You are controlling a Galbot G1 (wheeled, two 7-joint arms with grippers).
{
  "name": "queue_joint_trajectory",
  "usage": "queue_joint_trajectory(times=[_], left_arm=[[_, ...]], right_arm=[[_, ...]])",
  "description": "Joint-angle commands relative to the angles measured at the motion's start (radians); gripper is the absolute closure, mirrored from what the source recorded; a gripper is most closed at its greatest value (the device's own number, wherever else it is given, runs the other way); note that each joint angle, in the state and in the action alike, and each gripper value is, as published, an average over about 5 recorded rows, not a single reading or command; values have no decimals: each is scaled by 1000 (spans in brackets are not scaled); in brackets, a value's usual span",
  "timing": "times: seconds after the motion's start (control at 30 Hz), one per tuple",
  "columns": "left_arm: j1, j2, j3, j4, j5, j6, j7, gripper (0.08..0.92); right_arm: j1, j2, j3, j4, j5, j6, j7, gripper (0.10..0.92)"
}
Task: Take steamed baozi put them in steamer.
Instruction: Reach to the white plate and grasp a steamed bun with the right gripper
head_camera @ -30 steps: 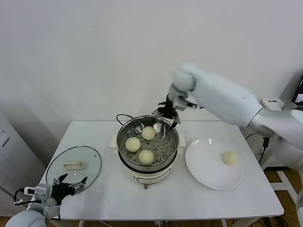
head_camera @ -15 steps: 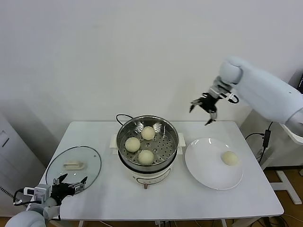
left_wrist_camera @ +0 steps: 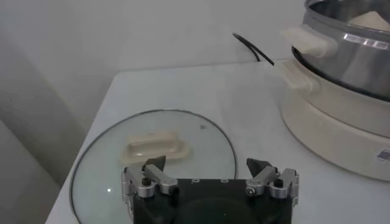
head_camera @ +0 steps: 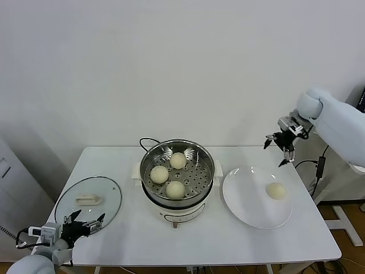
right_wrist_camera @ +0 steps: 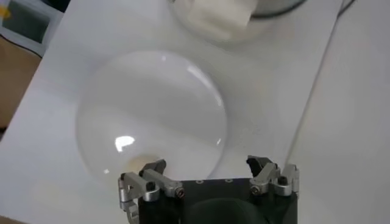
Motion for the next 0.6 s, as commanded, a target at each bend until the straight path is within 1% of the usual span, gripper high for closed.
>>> queue_joint_trajectory(times=[0.03,0.33,0.6], left_arm=[[1,2,0,3,1,0,0,177],[2,3,2,3,1,-1,1,177],[4,4,3,7,1,-4,2,177]], right_arm=[[-163,-6,116,-70,-113,-34,30,203],[-238,40,203,-114,-192,-29,85,203],[-279,48,228,-125,-215,-30,106,203]])
